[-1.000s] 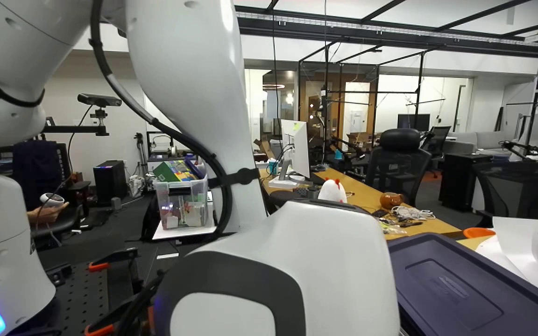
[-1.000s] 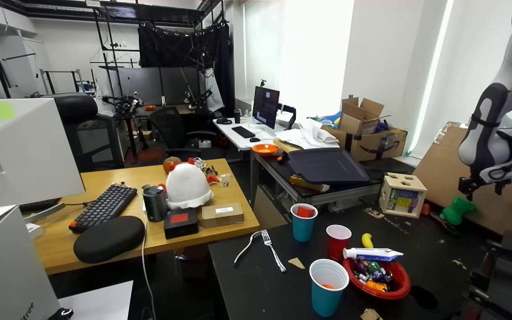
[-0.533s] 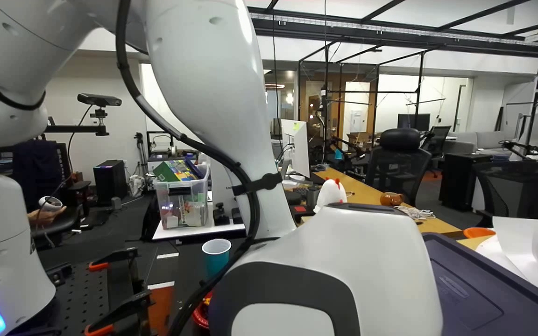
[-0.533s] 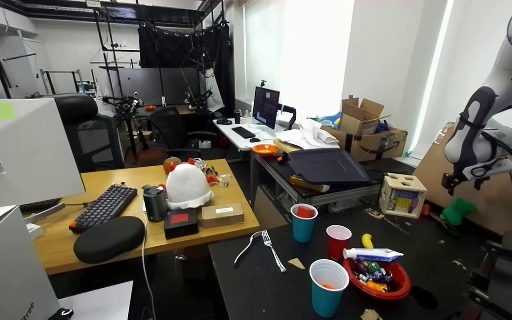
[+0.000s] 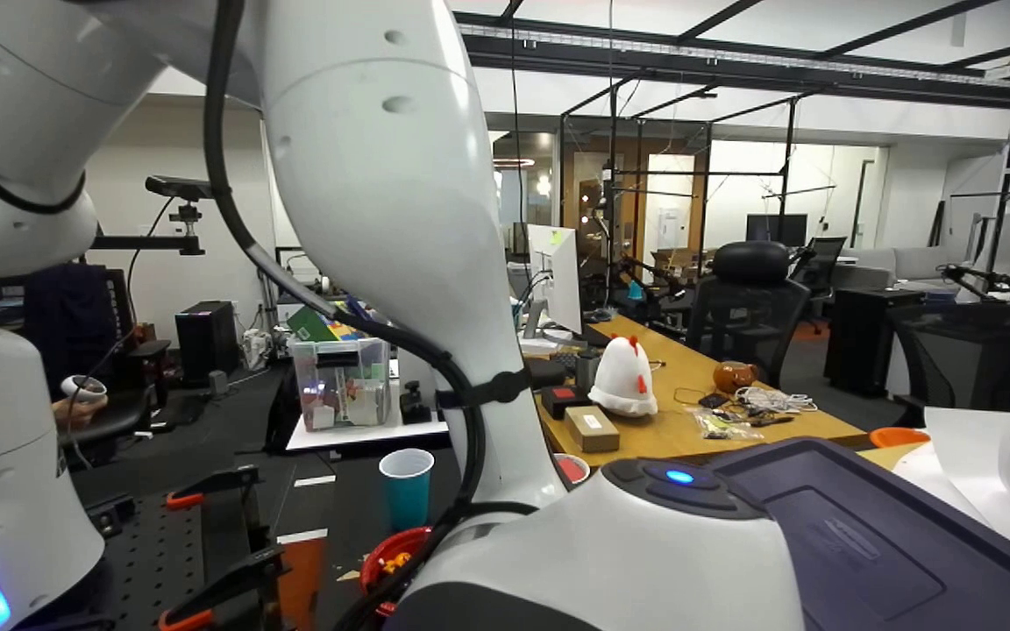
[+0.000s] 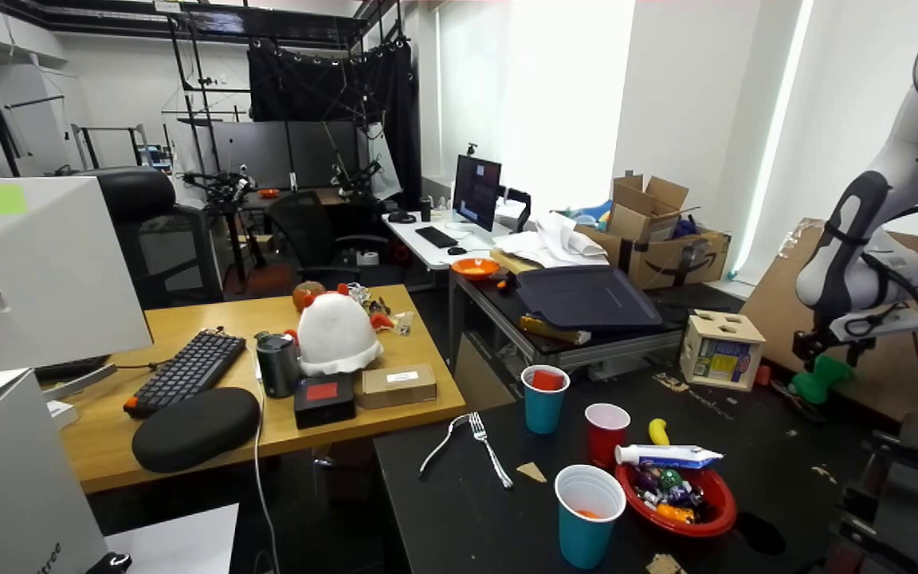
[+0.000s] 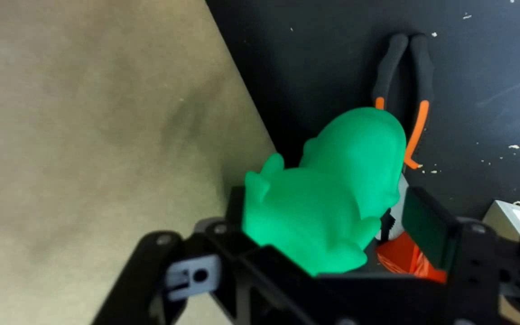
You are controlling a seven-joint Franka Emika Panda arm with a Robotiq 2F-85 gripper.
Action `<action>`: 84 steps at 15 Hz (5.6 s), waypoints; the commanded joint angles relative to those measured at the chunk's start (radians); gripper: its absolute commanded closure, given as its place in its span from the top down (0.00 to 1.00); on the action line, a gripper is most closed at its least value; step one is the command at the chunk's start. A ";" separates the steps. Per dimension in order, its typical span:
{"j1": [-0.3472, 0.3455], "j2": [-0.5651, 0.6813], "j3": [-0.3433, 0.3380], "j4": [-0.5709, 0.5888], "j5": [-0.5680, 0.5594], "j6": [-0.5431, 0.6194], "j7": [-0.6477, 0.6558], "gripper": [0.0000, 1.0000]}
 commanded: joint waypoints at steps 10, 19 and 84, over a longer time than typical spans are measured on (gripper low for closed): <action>0.015 -0.038 -0.007 -0.052 0.015 -0.023 -0.043 0.00; 0.369 -0.324 -0.263 -0.498 -0.067 -0.115 -0.002 0.02; 0.731 -0.583 0.376 -0.389 0.185 -0.493 -0.030 0.02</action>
